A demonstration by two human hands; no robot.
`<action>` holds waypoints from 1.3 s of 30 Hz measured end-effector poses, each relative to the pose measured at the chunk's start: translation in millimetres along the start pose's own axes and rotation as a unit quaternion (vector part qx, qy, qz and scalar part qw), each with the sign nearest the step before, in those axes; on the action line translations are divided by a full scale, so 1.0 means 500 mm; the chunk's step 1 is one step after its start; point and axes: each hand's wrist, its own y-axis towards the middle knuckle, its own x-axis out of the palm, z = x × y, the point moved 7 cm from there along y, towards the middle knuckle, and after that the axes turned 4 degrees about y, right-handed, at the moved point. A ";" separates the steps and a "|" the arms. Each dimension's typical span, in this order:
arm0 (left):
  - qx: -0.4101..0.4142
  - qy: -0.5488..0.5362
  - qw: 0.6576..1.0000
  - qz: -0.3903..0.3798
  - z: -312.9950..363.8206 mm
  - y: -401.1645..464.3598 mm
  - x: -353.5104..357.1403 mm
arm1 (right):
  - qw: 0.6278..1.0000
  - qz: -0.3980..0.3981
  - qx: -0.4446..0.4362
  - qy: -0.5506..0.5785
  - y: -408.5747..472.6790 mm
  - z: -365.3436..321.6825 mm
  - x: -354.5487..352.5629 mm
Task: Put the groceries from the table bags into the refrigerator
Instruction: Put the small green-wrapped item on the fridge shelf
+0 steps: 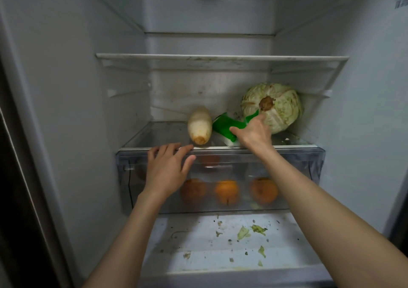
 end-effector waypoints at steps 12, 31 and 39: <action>0.001 -0.002 1.000 0.007 -0.001 -0.002 0.001 | 0.992 -0.032 -0.110 -0.045 -0.025 0.026 0.006; -0.001 0.003 1.000 -0.006 0.001 -0.001 0.002 | 0.951 -0.164 -0.185 -0.186 0.010 -0.003 0.040; -0.006 0.007 1.000 -0.019 0.000 -0.001 0.003 | 0.973 -0.050 -0.144 -0.175 0.018 -0.014 0.049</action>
